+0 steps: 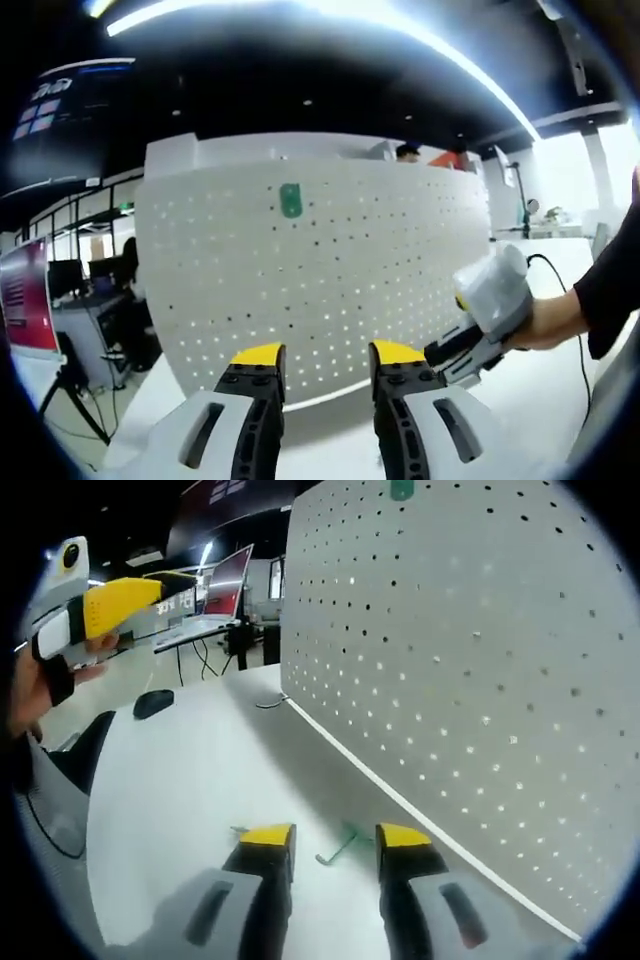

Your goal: Insert the hook assembly into the mounting plate slot until the hook locks in place.

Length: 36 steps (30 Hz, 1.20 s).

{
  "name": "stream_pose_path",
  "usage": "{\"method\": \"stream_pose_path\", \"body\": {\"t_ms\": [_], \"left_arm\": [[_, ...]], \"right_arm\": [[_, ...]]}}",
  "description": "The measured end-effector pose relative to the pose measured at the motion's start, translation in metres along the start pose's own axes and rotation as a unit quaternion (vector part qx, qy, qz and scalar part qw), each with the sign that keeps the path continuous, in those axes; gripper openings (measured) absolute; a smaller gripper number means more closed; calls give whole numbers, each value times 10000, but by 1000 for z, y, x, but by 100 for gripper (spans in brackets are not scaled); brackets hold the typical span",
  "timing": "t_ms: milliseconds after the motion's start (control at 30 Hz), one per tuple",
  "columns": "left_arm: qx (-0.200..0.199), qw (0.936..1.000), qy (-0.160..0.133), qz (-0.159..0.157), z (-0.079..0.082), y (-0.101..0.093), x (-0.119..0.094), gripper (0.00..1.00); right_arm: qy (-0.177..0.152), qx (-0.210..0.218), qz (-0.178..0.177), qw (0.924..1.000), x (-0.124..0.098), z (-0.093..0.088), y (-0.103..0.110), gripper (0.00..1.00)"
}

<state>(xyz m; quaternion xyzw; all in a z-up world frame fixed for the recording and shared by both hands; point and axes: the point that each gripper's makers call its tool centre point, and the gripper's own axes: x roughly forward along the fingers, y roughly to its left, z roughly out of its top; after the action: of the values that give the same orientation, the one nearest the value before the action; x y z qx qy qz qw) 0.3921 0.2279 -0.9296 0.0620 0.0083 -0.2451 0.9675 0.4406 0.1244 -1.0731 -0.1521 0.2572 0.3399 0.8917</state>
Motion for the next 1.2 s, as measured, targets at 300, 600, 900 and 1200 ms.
{"method": "stream_pose_path", "body": {"t_ms": [300,600,900,1200], "left_arm": [[31,10000,48,1,-2,1,0,32],[56,9999,89,-14,-5,0,1,31],[77,9999,129,-8,-8,1,1,31],[76,9999,139,-1,-8,2,1,30]], "right_arm": [[287,-306,114,9991,21,-4,0,25],[410,-700,209,9965,31,-7,-2,18],[653,-1048,318,9918,42,-17,1,14],[819,-1114,343,9898,44,-24,0,12]]}}
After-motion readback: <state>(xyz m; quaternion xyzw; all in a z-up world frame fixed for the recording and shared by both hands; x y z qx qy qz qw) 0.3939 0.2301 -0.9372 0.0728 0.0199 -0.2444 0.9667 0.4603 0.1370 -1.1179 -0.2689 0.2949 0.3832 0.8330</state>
